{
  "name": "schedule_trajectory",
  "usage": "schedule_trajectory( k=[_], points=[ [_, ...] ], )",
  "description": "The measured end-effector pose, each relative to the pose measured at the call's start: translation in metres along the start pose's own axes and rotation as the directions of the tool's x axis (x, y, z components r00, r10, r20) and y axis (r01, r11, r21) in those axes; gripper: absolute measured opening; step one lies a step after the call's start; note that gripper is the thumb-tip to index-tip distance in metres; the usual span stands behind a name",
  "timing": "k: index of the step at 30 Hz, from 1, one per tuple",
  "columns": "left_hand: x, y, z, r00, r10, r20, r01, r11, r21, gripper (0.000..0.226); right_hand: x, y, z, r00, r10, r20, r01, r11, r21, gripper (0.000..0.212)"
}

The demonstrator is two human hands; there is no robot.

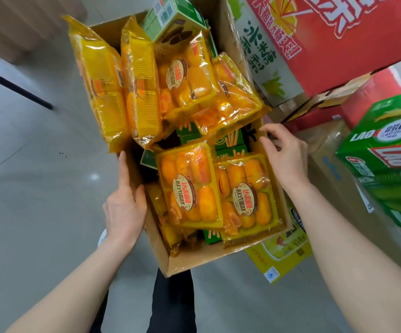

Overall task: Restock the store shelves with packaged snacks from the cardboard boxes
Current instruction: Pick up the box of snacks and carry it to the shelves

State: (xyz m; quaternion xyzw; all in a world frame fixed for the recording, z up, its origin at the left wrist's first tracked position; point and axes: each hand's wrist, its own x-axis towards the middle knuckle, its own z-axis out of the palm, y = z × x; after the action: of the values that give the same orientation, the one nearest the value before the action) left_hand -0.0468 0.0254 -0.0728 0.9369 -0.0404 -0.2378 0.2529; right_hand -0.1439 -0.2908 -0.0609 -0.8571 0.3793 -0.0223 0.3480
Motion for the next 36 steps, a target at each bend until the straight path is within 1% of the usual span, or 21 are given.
schedule_trajectory(
  k=[2, 4, 5, 7, 9, 13, 15, 18, 21, 24, 26, 28, 30, 32, 35, 36],
  points=[
    [0.004, 0.000, 0.003, 1.000, 0.002, -0.007, -0.002, 1.000, 0.006, 0.082, 0.009, 0.003, -0.002, 0.993, 0.039, 0.115, -0.041, 0.999, 0.011, 0.041],
    [0.012, 0.000, 0.004, 1.000, -0.008, 0.004, 0.008, 1.000, 0.030, 0.083, 0.021, 0.002, -0.003, 0.970, 0.036, 0.240, -0.015, 0.996, -0.086, 0.050],
    [0.015, 0.000, 0.003, 1.000, -0.006, 0.012, 0.005, 0.999, 0.036, 0.084, 0.025, 0.001, -0.003, 0.964, 0.032, 0.263, 0.006, 0.990, -0.141, 0.050],
    [0.017, -0.001, -0.002, 1.000, 0.008, 0.016, -0.008, 0.999, 0.034, 0.084, 0.027, -0.001, -0.002, 0.974, 0.037, 0.224, 0.000, 0.987, -0.162, 0.047],
    [0.015, -0.005, -0.010, 0.999, 0.038, 0.013, -0.039, 0.999, 0.035, 0.085, 0.017, -0.003, -0.002, 0.984, 0.072, 0.163, -0.053, 0.991, -0.121, 0.043],
    [0.009, -0.015, -0.032, 0.989, 0.142, 0.043, -0.144, 0.989, 0.046, 0.088, -0.026, -0.009, -0.006, 0.983, 0.135, 0.128, -0.128, 0.990, -0.058, 0.040],
    [0.003, -0.018, -0.049, 0.977, 0.204, 0.065, -0.209, 0.974, 0.085, 0.087, -0.054, -0.012, -0.009, 0.981, 0.160, 0.106, -0.156, 0.987, -0.044, 0.041],
    [-0.005, -0.019, -0.077, 0.952, 0.282, 0.121, -0.297, 0.947, 0.127, 0.088, -0.101, -0.025, -0.017, 0.970, 0.236, 0.051, -0.235, 0.971, -0.035, 0.043],
    [-0.018, -0.019, -0.104, 0.904, 0.365, 0.222, -0.402, 0.903, 0.153, 0.086, -0.160, -0.045, -0.025, 0.943, 0.332, -0.005, -0.332, 0.943, 0.011, 0.042],
    [-0.036, -0.020, -0.132, 0.839, 0.437, 0.324, -0.500, 0.855, 0.140, 0.083, -0.226, -0.067, -0.031, 0.899, 0.435, -0.051, -0.427, 0.896, 0.124, 0.041],
    [-0.049, -0.022, -0.152, 0.782, 0.493, 0.381, -0.576, 0.805, 0.141, 0.081, -0.270, -0.084, -0.034, 0.860, 0.498, -0.111, -0.477, 0.862, 0.171, 0.041],
    [-0.060, -0.020, -0.172, 0.722, 0.542, 0.429, -0.642, 0.757, 0.124, 0.080, -0.313, -0.102, -0.036, 0.816, 0.553, -0.170, -0.523, 0.831, 0.192, 0.041],
    [-0.071, -0.016, -0.189, 0.669, 0.577, 0.469, -0.693, 0.711, 0.114, 0.082, -0.353, -0.120, -0.037, 0.764, 0.605, -0.225, -0.554, 0.794, 0.250, 0.041],
    [-0.082, -0.011, -0.203, 0.611, 0.611, 0.503, -0.747, 0.656, 0.110, 0.087, -0.393, -0.137, -0.037, 0.699, 0.660, -0.274, -0.580, 0.748, 0.322, 0.041],
    [-0.105, 0.003, -0.221, 0.560, 0.599, 0.572, -0.789, 0.597, 0.146, 0.090, -0.451, -0.157, -0.030, 0.590, 0.737, -0.330, -0.600, 0.674, 0.431, 0.041],
    [-0.114, 0.008, -0.225, 0.533, 0.606, 0.590, -0.812, 0.562, 0.156, 0.091, -0.470, -0.160, -0.026, 0.551, 0.759, -0.347, -0.604, 0.649, 0.462, 0.041]
  ],
)
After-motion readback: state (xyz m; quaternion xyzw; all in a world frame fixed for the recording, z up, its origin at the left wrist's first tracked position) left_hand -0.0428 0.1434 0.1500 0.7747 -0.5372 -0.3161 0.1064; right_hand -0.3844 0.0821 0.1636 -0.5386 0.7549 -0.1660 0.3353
